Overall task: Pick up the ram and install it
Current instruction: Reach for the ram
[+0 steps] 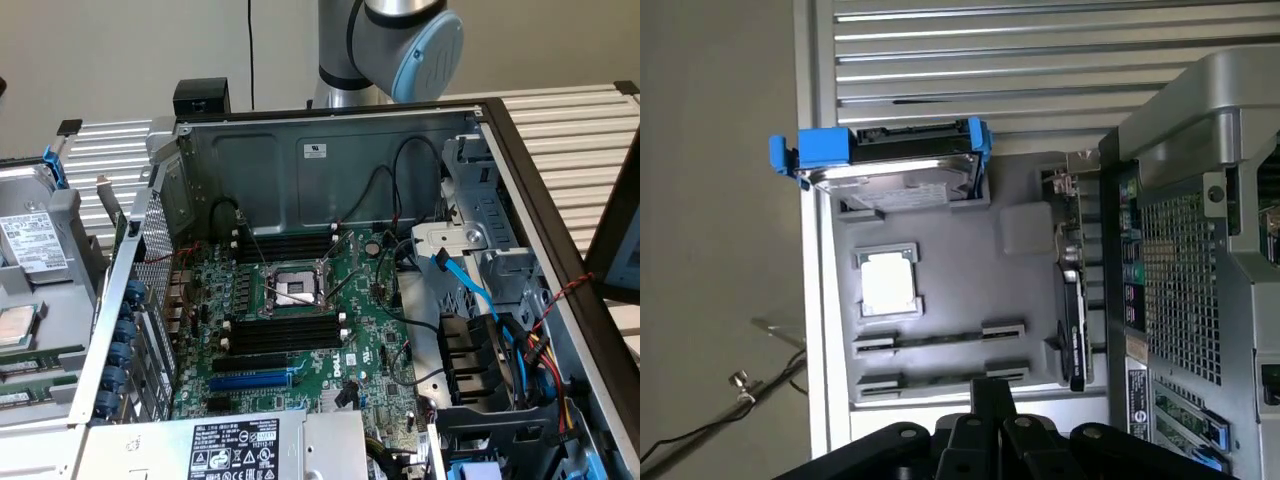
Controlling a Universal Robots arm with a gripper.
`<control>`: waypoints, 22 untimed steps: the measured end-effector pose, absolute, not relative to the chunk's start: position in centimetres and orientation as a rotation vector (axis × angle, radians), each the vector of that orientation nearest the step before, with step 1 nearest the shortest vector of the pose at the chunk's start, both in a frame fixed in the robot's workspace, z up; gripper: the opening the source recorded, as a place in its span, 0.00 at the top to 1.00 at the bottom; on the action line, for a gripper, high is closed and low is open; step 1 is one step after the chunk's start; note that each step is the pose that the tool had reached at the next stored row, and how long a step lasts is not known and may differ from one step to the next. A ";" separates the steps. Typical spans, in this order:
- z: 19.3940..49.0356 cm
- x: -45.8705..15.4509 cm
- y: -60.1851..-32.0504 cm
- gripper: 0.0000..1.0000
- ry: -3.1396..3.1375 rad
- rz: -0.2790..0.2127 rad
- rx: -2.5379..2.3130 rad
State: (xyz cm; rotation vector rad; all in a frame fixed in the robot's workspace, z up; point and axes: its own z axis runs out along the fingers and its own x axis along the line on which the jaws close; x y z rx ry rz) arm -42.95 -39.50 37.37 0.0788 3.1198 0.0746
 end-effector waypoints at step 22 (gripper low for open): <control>37.4 -43.0 -39.5 0.90 3.083 0.080 -0.543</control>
